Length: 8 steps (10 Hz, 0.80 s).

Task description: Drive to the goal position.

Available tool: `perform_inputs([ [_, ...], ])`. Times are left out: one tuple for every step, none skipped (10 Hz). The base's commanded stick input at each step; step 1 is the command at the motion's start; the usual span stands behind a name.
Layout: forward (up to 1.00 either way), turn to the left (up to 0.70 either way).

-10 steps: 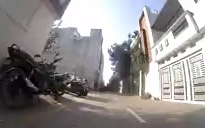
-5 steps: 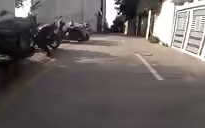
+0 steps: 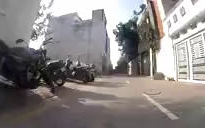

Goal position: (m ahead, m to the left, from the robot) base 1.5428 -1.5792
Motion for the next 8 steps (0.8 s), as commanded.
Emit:
perform_inputs([
  [0.85, -0.03],
  [0.85, -0.11],
  [0.85, -0.19],
  [0.85, -0.28],
  [0.85, -0.33],
  [0.85, -0.31],
  [0.85, -0.29],
  [0.85, -0.27],
])
